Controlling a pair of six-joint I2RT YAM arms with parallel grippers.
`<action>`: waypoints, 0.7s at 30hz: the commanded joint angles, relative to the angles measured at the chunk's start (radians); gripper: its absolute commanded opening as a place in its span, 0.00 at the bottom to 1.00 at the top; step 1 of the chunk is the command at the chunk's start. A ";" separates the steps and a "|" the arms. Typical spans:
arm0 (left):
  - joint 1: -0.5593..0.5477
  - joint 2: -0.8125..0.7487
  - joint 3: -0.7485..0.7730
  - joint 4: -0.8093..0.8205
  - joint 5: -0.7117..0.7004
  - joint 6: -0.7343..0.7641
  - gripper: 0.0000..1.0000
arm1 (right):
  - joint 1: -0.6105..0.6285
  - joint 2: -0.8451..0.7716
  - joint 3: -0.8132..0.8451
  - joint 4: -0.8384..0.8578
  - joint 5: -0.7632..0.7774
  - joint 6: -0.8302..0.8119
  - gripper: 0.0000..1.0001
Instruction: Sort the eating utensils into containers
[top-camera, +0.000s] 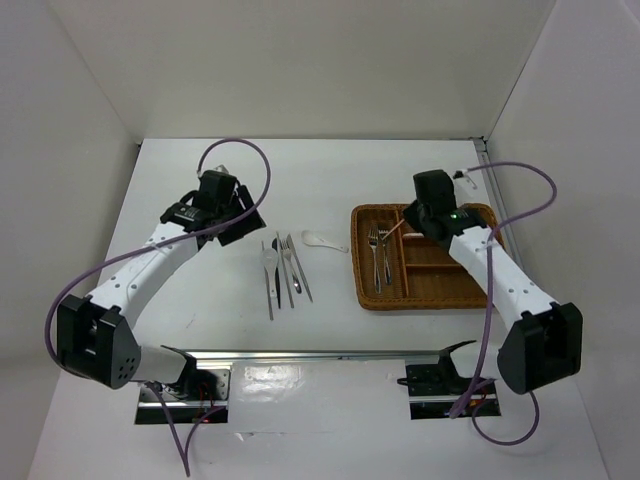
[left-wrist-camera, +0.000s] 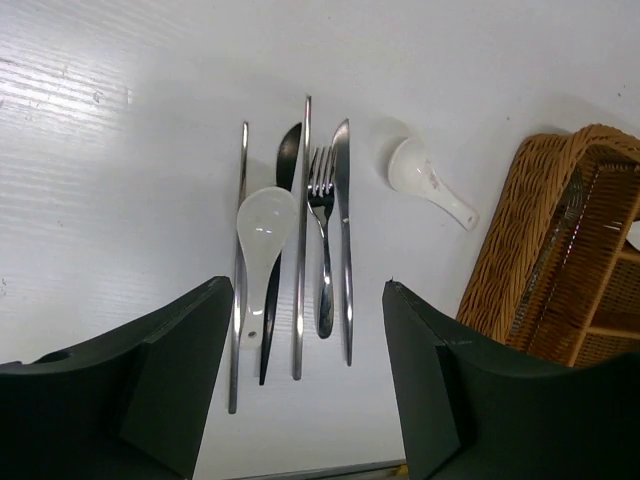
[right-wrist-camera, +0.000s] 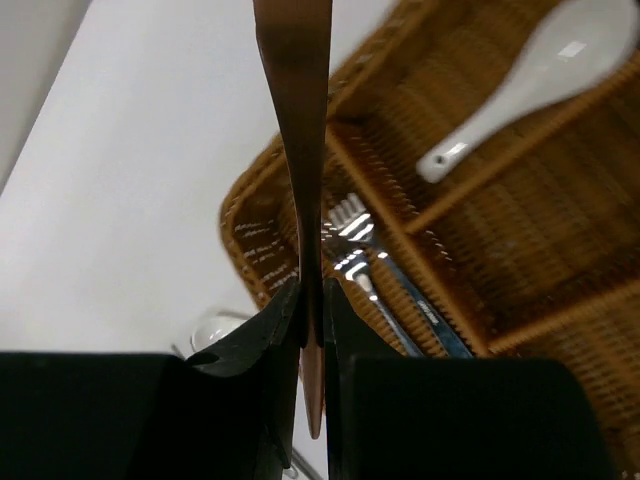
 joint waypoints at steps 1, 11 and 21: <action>0.036 0.010 -0.005 0.061 -0.008 0.018 0.75 | -0.035 -0.041 -0.059 -0.165 0.130 0.266 0.00; 0.133 0.021 -0.026 0.112 0.007 0.061 0.81 | -0.273 -0.032 -0.166 -0.155 0.101 0.332 0.00; 0.133 0.021 -0.045 0.121 -0.002 0.061 0.93 | -0.282 0.050 -0.220 -0.110 0.093 0.407 0.00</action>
